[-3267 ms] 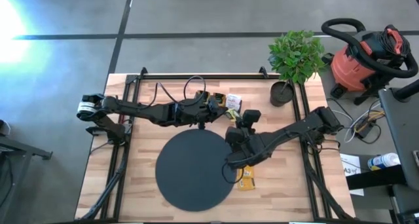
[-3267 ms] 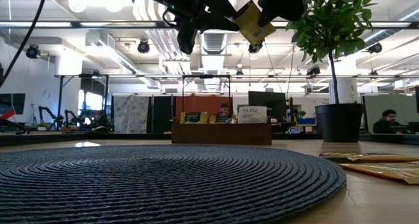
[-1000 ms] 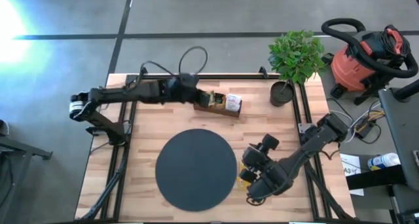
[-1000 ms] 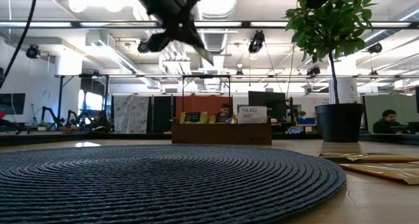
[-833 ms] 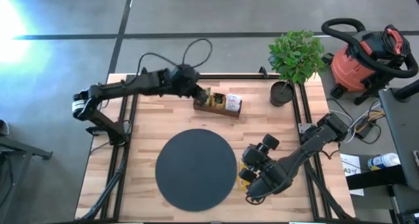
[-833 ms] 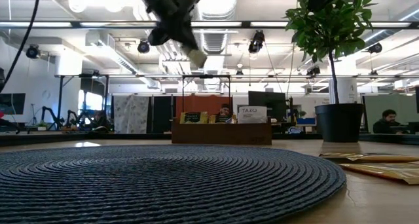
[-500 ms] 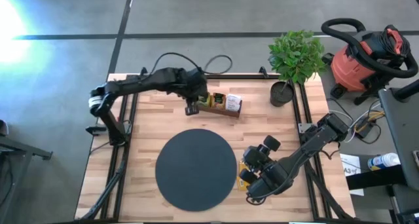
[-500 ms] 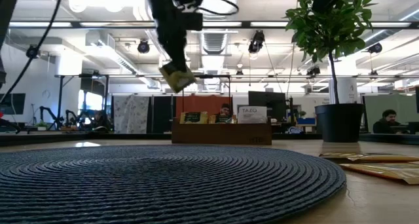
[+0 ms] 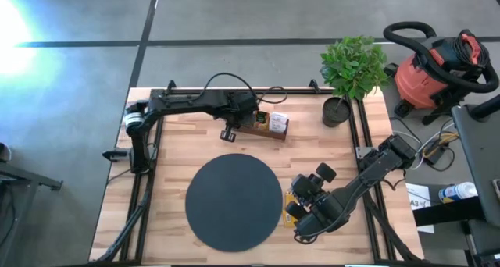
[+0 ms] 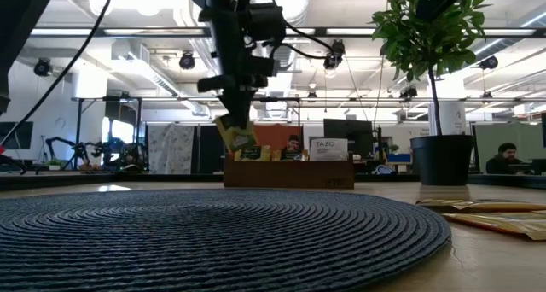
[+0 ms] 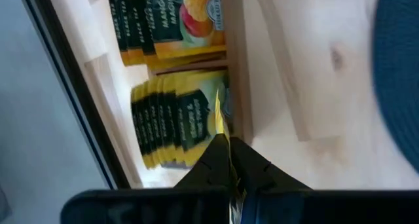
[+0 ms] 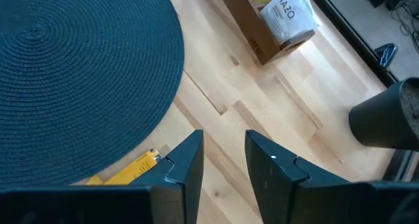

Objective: Pick & Place Tea
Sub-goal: Put the yellow tea bag into the left section of the wooden organizer

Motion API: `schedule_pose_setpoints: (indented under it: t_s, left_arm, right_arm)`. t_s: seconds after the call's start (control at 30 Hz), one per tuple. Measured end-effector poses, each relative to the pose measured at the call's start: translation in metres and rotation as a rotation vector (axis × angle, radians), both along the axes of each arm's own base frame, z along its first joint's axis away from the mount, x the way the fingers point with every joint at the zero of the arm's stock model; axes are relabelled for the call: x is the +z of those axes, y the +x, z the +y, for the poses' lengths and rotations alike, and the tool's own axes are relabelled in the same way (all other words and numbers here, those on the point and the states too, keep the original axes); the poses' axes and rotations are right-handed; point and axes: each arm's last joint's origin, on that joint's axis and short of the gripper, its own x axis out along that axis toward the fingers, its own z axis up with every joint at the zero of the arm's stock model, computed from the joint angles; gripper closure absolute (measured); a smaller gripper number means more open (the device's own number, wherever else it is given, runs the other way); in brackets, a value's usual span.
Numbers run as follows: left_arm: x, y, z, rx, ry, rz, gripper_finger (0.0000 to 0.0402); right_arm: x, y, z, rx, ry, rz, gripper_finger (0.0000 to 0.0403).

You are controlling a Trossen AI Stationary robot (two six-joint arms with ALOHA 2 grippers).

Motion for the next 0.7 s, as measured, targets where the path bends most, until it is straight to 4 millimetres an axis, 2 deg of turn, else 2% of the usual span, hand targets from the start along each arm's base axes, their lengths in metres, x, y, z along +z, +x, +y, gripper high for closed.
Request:
schedule_pose_setpoints:
  t_s: [0.3,0.7]
  left_arm:
    - [-0.01,0.011,0.003,-0.039,0.024,-0.016,0.0401]
    - [-0.032,0.014,0.004,-0.063,0.013,0.1,0.0401]
  right_arm:
    - [-0.003,-0.001,-0.001,-0.011,-0.004,0.003,0.0297]
    - [-0.014,-0.004,-0.001,-0.035,0.032,0.067,0.0311]
